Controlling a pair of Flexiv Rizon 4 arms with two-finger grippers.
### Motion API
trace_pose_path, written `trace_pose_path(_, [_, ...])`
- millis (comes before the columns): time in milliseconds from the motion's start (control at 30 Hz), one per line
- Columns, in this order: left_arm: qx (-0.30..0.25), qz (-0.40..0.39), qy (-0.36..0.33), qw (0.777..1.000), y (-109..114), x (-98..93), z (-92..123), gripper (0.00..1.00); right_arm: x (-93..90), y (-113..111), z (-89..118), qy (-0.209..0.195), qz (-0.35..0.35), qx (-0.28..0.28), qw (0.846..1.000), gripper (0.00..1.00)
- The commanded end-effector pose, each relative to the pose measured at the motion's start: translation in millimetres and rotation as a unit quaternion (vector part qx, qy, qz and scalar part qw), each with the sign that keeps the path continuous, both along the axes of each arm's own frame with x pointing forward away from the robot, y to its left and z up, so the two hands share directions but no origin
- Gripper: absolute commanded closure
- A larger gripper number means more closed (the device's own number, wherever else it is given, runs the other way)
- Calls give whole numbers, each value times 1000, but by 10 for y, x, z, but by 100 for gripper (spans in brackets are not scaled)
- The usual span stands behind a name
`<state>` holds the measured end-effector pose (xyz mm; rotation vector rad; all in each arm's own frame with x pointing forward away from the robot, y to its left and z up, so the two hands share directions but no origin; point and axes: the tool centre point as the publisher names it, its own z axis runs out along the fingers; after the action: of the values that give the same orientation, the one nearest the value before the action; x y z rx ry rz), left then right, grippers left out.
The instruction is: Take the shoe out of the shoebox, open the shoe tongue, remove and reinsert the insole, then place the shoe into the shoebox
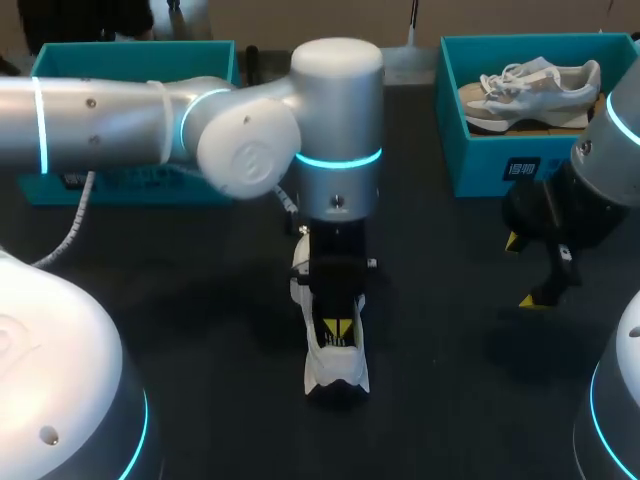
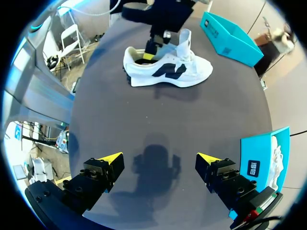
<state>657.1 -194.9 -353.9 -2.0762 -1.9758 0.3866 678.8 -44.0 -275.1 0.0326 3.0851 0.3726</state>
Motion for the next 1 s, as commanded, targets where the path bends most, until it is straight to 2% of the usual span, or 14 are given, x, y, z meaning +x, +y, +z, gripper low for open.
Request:
trace_pose_path(33, [1,-5,18,1000,30,20,30,100,-11,1,-14,-2,-1,0,1000,0])
trace_pose_path(467, [-5,-9,35,999,53,-280,57,100,-11,1,-14,-2,-1,0,1000,0])
trace_pose_path(767, [-14,-20,43,999,98,-416,76,100,-11,1,-14,-2,-1,0,1000,0])
trace_pose_path(1000, [-8,-28,47,998,106,-481,6,100,-11,1,-14,-2,-1,0,1000,0])
